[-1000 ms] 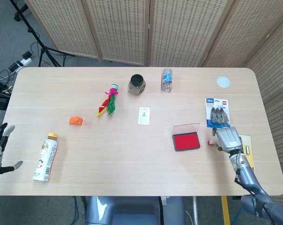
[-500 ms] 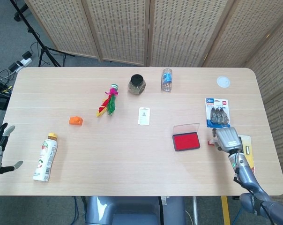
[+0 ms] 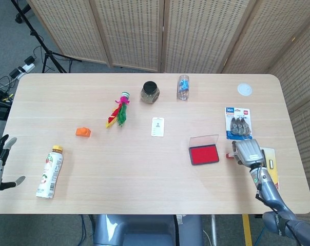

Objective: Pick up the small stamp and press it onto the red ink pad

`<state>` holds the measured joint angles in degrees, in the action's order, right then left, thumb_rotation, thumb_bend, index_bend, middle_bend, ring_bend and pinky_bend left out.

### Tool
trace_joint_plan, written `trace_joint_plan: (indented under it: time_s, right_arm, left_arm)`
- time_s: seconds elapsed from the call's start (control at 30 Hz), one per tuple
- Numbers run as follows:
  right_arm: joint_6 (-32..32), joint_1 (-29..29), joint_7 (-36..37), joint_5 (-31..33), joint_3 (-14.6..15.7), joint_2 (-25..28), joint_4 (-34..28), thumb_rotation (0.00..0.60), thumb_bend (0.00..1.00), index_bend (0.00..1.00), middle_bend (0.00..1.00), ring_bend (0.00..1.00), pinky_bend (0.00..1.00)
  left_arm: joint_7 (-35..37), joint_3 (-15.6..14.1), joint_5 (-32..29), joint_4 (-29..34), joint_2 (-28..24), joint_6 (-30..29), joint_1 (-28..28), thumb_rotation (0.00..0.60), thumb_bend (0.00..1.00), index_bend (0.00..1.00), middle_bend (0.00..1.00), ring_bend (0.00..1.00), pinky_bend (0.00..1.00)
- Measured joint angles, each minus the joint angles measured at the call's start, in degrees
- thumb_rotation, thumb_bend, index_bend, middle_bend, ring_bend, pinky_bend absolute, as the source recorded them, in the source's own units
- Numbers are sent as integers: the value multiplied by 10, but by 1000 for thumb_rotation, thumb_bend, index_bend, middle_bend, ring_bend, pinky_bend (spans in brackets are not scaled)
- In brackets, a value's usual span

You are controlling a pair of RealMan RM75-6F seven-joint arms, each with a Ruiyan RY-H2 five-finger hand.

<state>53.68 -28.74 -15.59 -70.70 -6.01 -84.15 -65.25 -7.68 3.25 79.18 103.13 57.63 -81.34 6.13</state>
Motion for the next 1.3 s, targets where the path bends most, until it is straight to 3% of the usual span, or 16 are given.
trace_joint_plan:
  time_s: [0.3,0.57,0.67,0.83,1.07,1.3]
  right_arm:
    - [24,3,-8,-17,3,21,-38,600,407,526,1000,1000,1000]
    - [69,9,-51,-56,6,93,-206,600,414,527,1000,1000,1000]
    - [75,6,-104,-59,6,112,-284,600,414,527,1000,1000,1000]
    - [79,-9,-213,-35,0,117,-353,600,414,526,1000,1000,1000]
    - [76,-44,-309,48,-19,77,-375,600,414,527,1000,1000,1000]
    - [70,-72,-354,116,-30,39,-349,600,414,527,1000,1000,1000]
  left_arm:
    - [5,0,2,0,-2,-2,-1,600,0,0,0,0,0]
    - [19,-3,15,2,-8,-9,-4,600,0,0,0,0,0]
    - [28,-5,19,1,-11,-12,-6,600,0,0,0,0,0]
    - [36,-6,22,0,-15,-10,-7,600,0,0,0,0,0]
    - [40,-8,24,-2,-16,-4,-5,600,0,0,0,0,0]
    - [44,-5,16,-4,-17,3,-1,600,0,0,0,0,0]
